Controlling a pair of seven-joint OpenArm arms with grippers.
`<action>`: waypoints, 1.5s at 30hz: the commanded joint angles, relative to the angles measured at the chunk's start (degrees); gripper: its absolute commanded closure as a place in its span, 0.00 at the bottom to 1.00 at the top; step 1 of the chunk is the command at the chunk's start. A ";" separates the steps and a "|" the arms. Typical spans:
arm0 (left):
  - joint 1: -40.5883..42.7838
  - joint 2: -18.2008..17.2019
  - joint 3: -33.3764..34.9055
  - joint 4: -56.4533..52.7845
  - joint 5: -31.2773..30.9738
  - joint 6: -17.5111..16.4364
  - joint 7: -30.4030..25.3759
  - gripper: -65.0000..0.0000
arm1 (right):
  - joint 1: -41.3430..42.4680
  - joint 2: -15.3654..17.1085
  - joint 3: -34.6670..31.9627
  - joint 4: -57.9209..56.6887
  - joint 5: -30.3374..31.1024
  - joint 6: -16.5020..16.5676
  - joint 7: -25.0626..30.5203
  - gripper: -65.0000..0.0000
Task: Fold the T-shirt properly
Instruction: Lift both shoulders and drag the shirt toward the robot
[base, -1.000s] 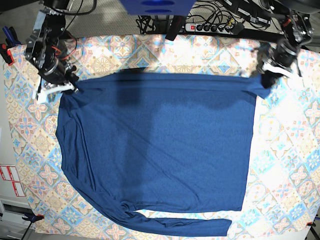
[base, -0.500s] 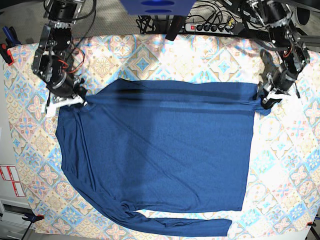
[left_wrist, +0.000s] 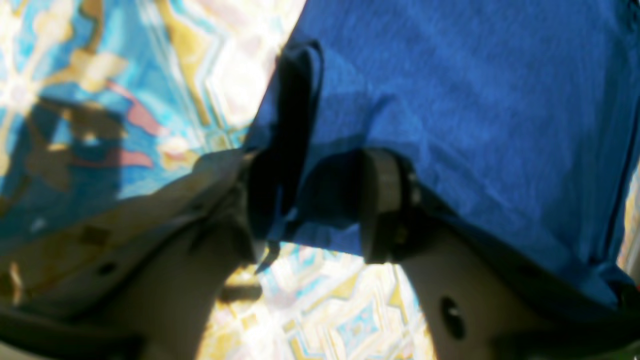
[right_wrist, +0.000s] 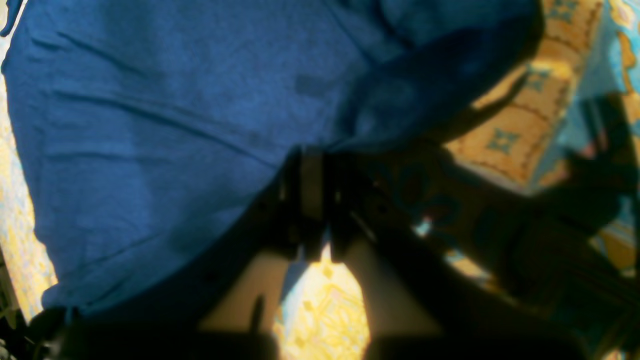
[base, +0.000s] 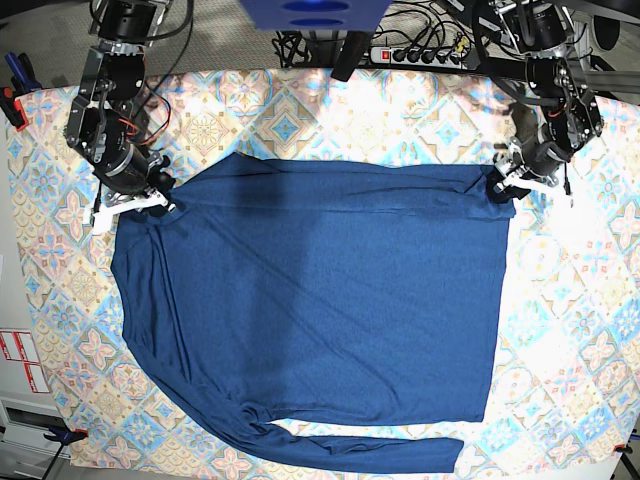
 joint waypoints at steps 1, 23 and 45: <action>0.72 -0.85 -0.31 2.53 -0.91 -0.34 0.09 0.53 | 0.53 0.66 0.23 1.04 0.67 0.41 0.76 1.00; 4.42 -0.50 0.05 4.29 -0.38 -0.25 -0.52 0.48 | 0.53 0.66 0.23 1.39 0.93 0.41 0.76 1.00; 8.55 0.03 0.13 8.42 -0.82 -0.61 -0.26 1.00 | -1.23 1.01 0.23 4.55 1.02 0.41 0.49 1.00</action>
